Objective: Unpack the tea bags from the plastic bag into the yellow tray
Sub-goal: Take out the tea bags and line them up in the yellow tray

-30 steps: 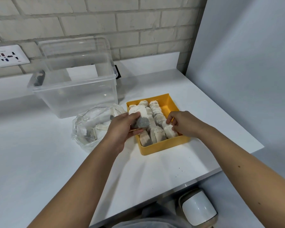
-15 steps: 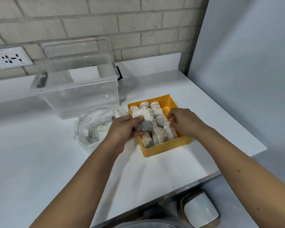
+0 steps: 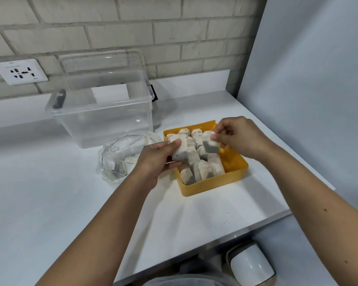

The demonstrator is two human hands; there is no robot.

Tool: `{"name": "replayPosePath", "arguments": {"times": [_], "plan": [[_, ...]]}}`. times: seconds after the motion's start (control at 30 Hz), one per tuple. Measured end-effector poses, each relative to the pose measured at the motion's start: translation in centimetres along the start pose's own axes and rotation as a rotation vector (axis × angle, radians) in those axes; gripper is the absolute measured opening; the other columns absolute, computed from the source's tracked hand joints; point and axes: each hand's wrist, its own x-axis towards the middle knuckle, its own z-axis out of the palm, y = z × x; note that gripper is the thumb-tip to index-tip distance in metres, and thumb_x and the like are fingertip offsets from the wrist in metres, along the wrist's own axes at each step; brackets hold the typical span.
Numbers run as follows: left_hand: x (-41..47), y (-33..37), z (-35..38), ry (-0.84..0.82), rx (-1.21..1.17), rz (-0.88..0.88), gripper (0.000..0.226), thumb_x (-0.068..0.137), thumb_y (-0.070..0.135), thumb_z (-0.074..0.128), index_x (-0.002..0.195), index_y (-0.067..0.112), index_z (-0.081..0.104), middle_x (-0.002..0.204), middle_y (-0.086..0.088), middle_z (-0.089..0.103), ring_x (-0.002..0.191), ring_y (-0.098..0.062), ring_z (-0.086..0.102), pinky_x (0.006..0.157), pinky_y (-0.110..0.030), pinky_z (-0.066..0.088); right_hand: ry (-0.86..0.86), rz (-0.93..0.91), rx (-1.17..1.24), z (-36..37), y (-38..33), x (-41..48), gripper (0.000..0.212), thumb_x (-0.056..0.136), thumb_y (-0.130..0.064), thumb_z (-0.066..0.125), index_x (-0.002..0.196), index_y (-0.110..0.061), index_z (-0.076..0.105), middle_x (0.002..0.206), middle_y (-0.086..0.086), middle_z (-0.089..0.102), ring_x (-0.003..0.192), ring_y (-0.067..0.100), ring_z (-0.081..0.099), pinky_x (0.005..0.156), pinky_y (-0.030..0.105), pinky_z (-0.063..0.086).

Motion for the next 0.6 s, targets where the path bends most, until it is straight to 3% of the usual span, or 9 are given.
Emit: {"name": "replayPosePath", "arguments": {"times": [0.07, 0.17, 0.23, 0.33, 0.47, 0.6], "plan": [[0.0, 0.0, -0.4, 0.019, 0.01, 0.029, 0.016, 0.089, 0.019, 0.072, 0.095, 0.005, 0.072, 0.088, -0.01, 0.077, 0.079, -0.022, 0.075, 0.071, -0.032, 0.062, -0.12, 0.057, -0.126, -0.7, 1.4, -0.2, 0.008, 0.085, -0.022, 0.074, 0.083, -0.017, 0.068, 0.074, 0.0, 0.071, 0.063, 0.01, 0.066, 0.067, 0.025, 0.052], [0.0, 0.1, -0.5, 0.025, 0.037, 0.064, 0.009, 0.09, 0.018, 0.07, 0.091, 0.009, 0.072, 0.081, -0.004, 0.076, 0.069, -0.013, 0.073, 0.061, -0.025, 0.059, -0.303, 0.117, -0.182, -0.3, 2.9, -0.5, 0.008, 0.085, -0.022, 0.075, 0.082, -0.018, 0.068, 0.059, -0.003, 0.067, 0.054, 0.008, 0.06, 0.059, 0.021, 0.045], [0.0, 0.0, -0.4, 0.023, 0.063, 0.072, 0.009, 0.09, 0.018, 0.07, 0.094, 0.01, 0.073, 0.086, -0.005, 0.075, 0.07, -0.012, 0.072, 0.062, -0.025, 0.059, -0.338, 0.123, -0.185, 0.4, 3.4, -0.4, 0.008, 0.085, -0.022, 0.075, 0.083, -0.019, 0.067, 0.055, -0.005, 0.064, 0.05, 0.006, 0.057, 0.057, 0.019, 0.042], [0.0, -0.2, -0.4, 0.027, 0.12, 0.076, 0.006, 0.089, 0.017, 0.071, 0.091, 0.011, 0.072, 0.09, -0.007, 0.075, 0.072, -0.015, 0.071, 0.065, -0.026, 0.06, -0.389, 0.112, -0.237, 1.6, 3.7, -0.1, 0.008, 0.085, -0.018, 0.073, 0.085, -0.02, 0.066, 0.065, -0.002, 0.067, 0.051, 0.007, 0.057, 0.06, 0.021, 0.045], [0.2, -0.3, -0.6, 0.036, 0.176, 0.089, 0.012, 0.088, 0.016, 0.071, 0.097, 0.008, 0.073, 0.094, -0.01, 0.076, 0.08, -0.021, 0.07, 0.077, -0.033, 0.06, -0.347, 0.123, -0.403, 2.8, 3.9, 0.3, 0.009, 0.086, -0.021, 0.071, 0.087, -0.025, 0.063, 0.083, -0.009, 0.06, 0.08, 0.012, 0.059, 0.073, 0.028, 0.049], [0.3, -0.3, -0.8, 0.042, 0.203, 0.104, 0.009, 0.089, 0.016, 0.071, 0.094, 0.009, 0.073, 0.088, -0.007, 0.076, 0.075, -0.018, 0.07, 0.073, -0.031, 0.06, -0.317, 0.121, -0.554, 3.2, 4.1, 0.5, 0.012, 0.085, -0.025, 0.07, 0.095, -0.025, 0.063, 0.103, 0.0, 0.065, 0.096, 0.021, 0.061, 0.08, 0.032, 0.052]]}}
